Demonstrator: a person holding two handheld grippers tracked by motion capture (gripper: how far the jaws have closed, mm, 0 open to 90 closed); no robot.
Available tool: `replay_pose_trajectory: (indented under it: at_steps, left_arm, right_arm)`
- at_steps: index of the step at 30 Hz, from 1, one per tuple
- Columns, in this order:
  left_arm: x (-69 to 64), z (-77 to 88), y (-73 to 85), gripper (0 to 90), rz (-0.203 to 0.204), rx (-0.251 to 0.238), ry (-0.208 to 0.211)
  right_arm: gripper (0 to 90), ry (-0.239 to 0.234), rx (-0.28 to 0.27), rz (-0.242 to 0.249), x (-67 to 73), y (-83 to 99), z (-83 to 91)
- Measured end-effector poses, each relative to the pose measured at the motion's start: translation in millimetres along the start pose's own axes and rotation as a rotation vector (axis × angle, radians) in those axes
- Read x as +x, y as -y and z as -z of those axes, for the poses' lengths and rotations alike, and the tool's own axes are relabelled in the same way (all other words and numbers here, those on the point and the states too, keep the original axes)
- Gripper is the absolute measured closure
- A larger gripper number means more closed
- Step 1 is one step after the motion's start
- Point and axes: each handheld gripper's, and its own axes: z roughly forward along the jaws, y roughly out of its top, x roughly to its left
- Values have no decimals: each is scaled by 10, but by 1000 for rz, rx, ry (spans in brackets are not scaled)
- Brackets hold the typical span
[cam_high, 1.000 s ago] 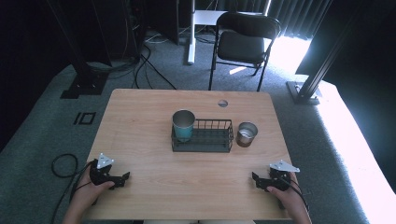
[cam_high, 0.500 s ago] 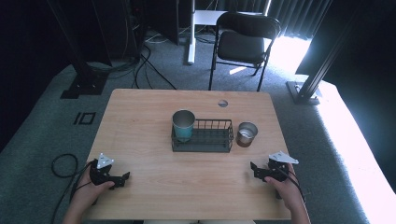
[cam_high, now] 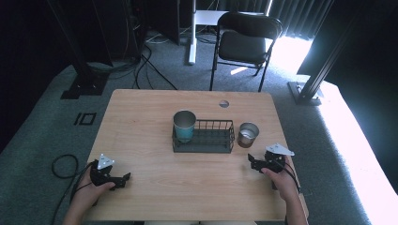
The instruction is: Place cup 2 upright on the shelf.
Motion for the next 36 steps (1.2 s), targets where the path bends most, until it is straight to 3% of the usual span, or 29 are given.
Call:
replay_pose_trajectory:
  at_steps: [8,26,36]
  left_arm:
    - [-1,-1,0,4,1,-1,0]
    - [-1,-1,0,4,1,-1,0]
    - [-1,-1,0,4,1,-1,0]
  right_arm:
    - [116,10,-1,4,-9,-37,-90]
    - [116,12,-57,-7,-17,-193,-278]
    - [115,-5,-111,-37,19,-316,-342]
